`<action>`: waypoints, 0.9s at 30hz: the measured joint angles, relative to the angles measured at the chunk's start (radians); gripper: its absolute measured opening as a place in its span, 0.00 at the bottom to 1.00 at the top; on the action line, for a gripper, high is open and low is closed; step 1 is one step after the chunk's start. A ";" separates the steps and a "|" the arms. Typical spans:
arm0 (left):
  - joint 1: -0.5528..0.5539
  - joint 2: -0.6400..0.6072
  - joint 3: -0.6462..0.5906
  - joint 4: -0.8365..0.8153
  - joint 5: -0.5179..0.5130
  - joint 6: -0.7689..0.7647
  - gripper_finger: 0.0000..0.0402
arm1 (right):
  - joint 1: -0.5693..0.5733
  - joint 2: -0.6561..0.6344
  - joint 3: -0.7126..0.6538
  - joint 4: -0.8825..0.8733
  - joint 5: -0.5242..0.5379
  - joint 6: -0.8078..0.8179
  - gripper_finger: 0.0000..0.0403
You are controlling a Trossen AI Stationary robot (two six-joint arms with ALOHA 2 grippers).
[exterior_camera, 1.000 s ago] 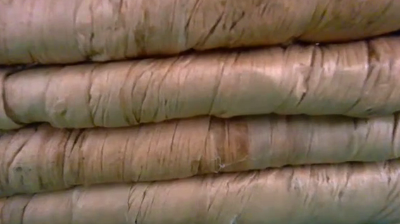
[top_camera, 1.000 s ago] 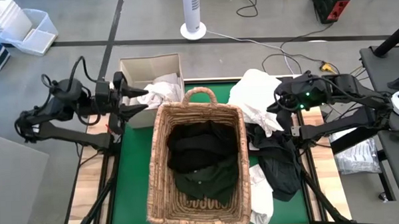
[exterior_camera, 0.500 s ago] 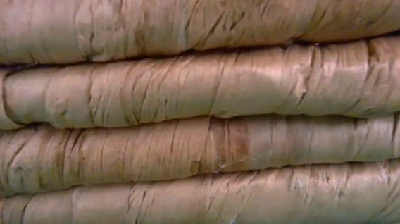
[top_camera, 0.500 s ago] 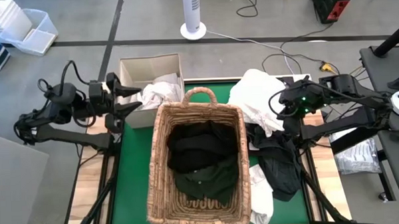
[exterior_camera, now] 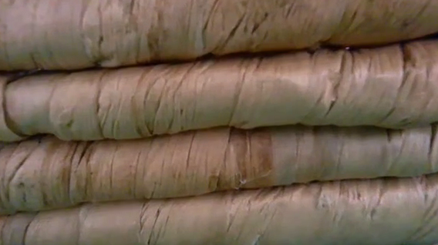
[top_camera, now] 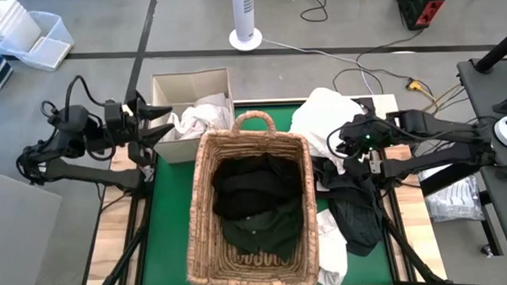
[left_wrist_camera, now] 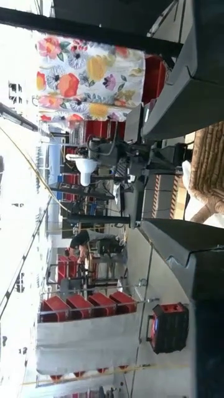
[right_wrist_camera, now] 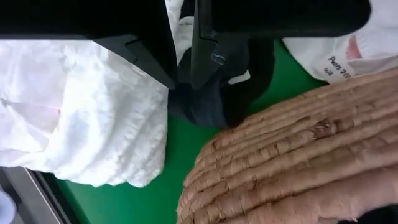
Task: Pick & Place Cloths
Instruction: Put the white shirt into the gray laundry organizer
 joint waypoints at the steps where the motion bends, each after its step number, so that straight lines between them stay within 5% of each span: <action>1: 0.000 0.002 0.000 -0.002 -0.011 0.000 0.49 | 0.000 -0.008 -0.017 0.011 0.000 -0.002 0.10; 14: 0.000 0.009 0.000 -0.006 -0.080 -0.029 0.49 | 0.000 -0.175 -0.209 0.000 -0.244 0.118 0.10; 27: 0.000 0.019 0.000 0.000 -0.119 -0.068 0.49 | 0.000 -0.217 -0.287 -0.009 -0.263 0.100 0.10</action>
